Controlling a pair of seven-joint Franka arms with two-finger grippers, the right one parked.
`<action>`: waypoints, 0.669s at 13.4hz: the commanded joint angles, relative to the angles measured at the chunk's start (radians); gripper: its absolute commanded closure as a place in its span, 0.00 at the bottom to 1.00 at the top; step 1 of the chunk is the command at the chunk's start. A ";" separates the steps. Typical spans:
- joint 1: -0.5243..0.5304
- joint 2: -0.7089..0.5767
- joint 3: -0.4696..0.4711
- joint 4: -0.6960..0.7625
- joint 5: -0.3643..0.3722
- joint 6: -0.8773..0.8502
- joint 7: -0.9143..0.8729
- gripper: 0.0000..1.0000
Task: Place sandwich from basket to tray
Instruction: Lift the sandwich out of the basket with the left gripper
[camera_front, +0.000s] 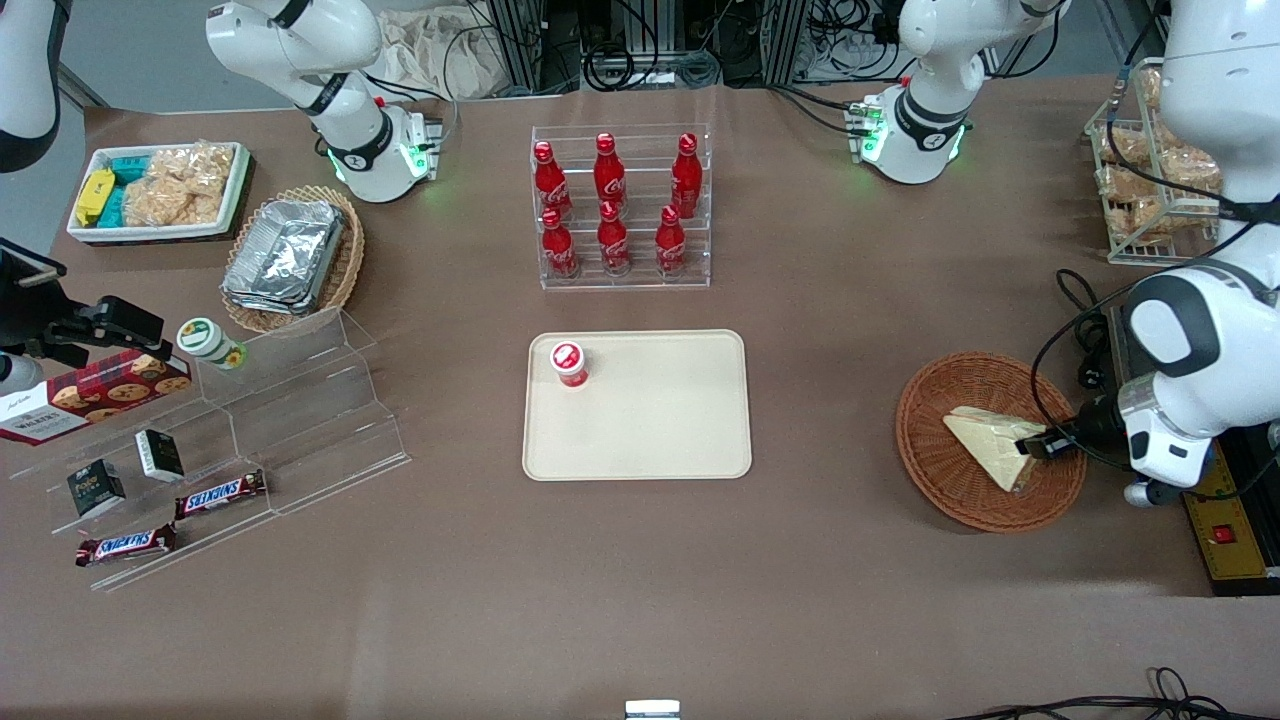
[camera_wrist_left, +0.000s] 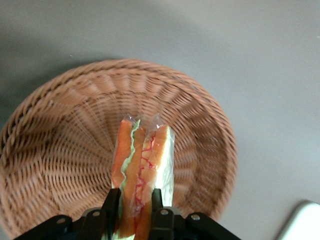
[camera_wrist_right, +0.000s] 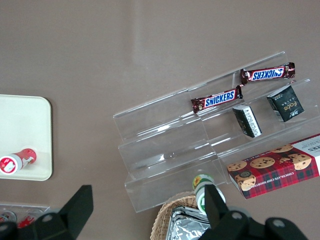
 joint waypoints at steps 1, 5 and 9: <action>-0.003 -0.067 -0.008 0.120 0.006 -0.240 -0.051 0.68; -0.050 -0.072 -0.011 0.407 0.056 -0.636 -0.131 0.68; -0.239 -0.081 -0.012 0.593 0.113 -0.847 -0.269 0.70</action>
